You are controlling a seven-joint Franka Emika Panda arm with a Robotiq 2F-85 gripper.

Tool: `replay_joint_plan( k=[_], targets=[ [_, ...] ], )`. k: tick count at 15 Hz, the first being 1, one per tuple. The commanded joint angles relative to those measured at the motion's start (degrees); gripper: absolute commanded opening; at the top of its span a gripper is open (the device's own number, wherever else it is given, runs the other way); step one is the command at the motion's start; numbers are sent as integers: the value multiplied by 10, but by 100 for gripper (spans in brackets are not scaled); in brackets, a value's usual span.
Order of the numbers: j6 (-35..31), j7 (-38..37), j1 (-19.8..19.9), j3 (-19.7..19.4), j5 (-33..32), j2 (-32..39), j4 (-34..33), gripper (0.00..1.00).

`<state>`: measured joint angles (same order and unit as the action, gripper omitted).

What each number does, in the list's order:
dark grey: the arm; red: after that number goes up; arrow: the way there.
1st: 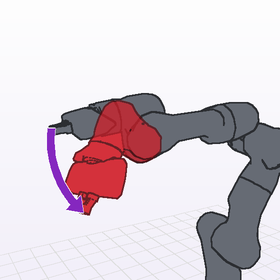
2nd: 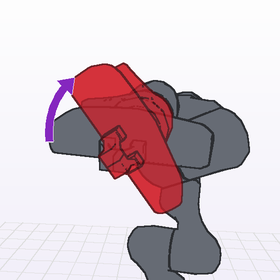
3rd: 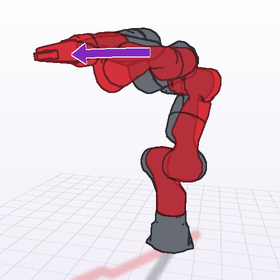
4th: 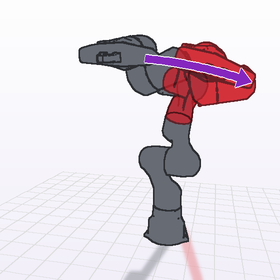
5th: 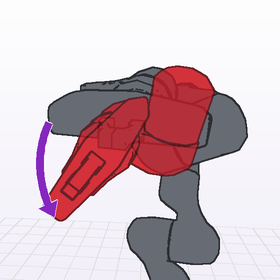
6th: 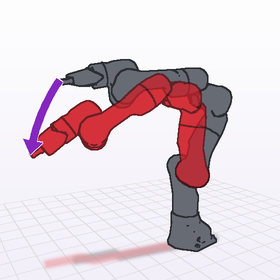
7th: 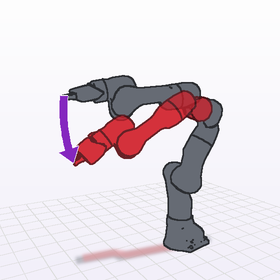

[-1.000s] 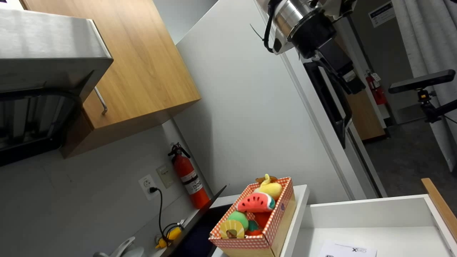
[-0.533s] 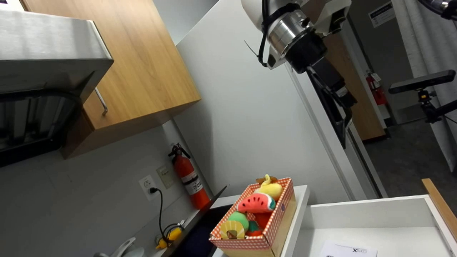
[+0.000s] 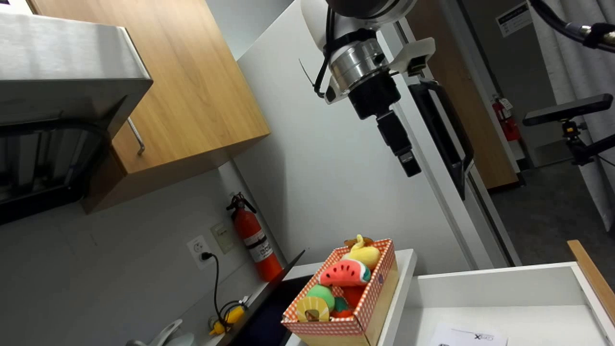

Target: Put the watermelon, banana and big orange plush in the top drawer below the countertop

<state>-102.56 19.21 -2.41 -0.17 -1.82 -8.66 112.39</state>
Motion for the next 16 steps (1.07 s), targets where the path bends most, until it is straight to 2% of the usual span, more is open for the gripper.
replay_joint_plan(
  k=[1, 10, 16],
  targets=[
    [-53, 0, -6, 12, -6, 33, -25, 100],
    [-173, -25, -8, 36, -39, 127, -65, 100],
    [-209, -57, -7, 35, -49, 196, -108, 100]
  ],
)
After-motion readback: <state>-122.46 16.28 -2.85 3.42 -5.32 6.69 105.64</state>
